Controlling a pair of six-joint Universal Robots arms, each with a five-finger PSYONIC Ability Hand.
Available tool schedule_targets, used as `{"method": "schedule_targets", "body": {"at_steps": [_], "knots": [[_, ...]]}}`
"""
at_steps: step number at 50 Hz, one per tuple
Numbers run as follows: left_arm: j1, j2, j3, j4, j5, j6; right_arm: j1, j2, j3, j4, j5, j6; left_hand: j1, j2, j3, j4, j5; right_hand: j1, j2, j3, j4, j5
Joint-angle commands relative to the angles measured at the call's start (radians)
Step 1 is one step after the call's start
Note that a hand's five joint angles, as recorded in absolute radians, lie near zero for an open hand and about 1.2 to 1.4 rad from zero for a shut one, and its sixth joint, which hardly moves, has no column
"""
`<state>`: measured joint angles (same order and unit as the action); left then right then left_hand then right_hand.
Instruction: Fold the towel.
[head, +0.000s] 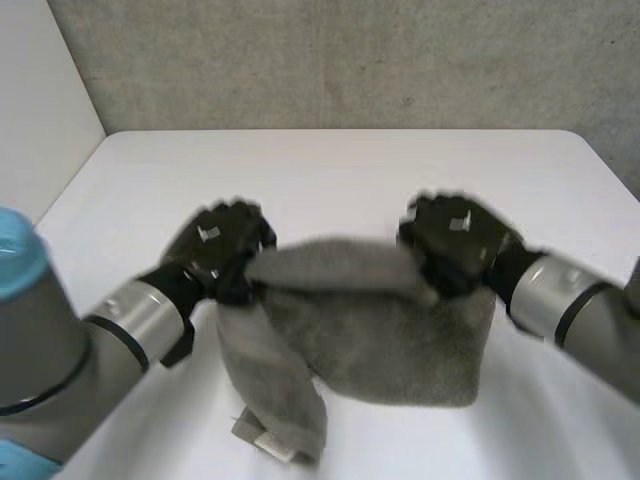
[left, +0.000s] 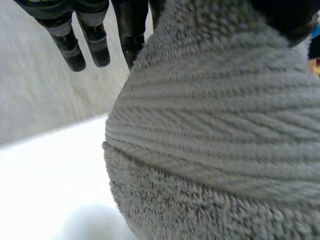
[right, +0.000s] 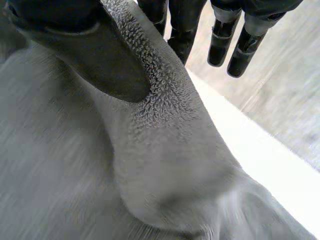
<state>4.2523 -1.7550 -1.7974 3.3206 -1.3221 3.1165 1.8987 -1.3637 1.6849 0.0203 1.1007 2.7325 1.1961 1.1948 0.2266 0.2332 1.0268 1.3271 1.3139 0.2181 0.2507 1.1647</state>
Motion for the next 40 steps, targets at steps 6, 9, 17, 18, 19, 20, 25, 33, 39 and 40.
{"method": "schedule_targets", "body": {"at_steps": [6,9,17,18,19,20,25,33,39,40], "knots": [[-0.017,-0.118,0.03,-0.13,-0.002,0.228,-0.07,0.106,0.004,0.021,0.002,-0.105,-0.008,-0.007,-0.052,-0.059,-0.013,0.053,0.066,-0.044,-0.076,0.041],[-0.018,-0.11,0.03,-0.131,-0.005,0.235,-0.079,0.106,-0.007,0.024,-0.005,-0.109,-0.002,-0.001,-0.052,-0.059,-0.007,-0.044,-0.031,-0.044,-0.076,-0.056],[-0.023,-0.066,0.026,-0.165,-0.006,0.243,-0.078,0.124,-0.059,0.012,-0.044,-0.123,0.007,0.008,-0.052,-0.059,0.002,-0.208,-0.195,-0.044,-0.076,-0.221],[-0.023,-0.048,0.021,-0.177,-0.006,0.243,-0.076,0.147,-0.08,0.013,-0.068,-0.14,0.013,0.014,-0.052,-0.059,0.007,-0.27,-0.257,-0.044,-0.076,-0.282],[-0.023,-0.031,0.016,-0.19,-0.003,0.243,-0.076,0.147,-0.08,0.013,-0.068,-0.14,0.013,0.014,-0.052,-0.059,0.007,-0.27,-0.257,-0.044,-0.076,-0.283],[-0.023,-0.031,0.016,-0.19,-0.003,0.243,-0.075,0.184,-0.103,0.019,-0.093,-0.161,0.013,0.014,-0.052,-0.059,0.007,-0.384,-0.371,-0.044,-0.076,-0.396],[-0.018,0.032,-0.01,-0.219,0.0,0.243,-0.072,0.262,-0.186,0.033,-0.137,-0.224,0.013,0.014,-0.052,-0.059,0.007,-0.652,-0.638,-0.044,-0.076,-0.664],[-0.014,0.121,-0.056,-0.24,0.0,0.244,-0.069,0.365,-0.307,0.099,-0.153,-0.347,0.022,0.023,-0.052,-0.059,0.016,-0.769,-0.756,-0.044,-0.076,-0.781],[-0.012,0.146,-0.082,-0.256,-0.002,0.248,-0.067,0.434,-0.376,0.159,-0.153,-0.465,0.089,0.09,-0.052,-0.059,0.084,-0.846,-0.833,-0.044,-0.076,-0.858],[-0.011,0.152,-0.088,-0.26,-0.002,0.258,-0.067,0.434,-0.376,0.159,-0.153,-0.465,0.118,0.119,-0.052,-0.059,0.113,-0.846,-0.833,-0.044,-0.076,-0.858]]}}
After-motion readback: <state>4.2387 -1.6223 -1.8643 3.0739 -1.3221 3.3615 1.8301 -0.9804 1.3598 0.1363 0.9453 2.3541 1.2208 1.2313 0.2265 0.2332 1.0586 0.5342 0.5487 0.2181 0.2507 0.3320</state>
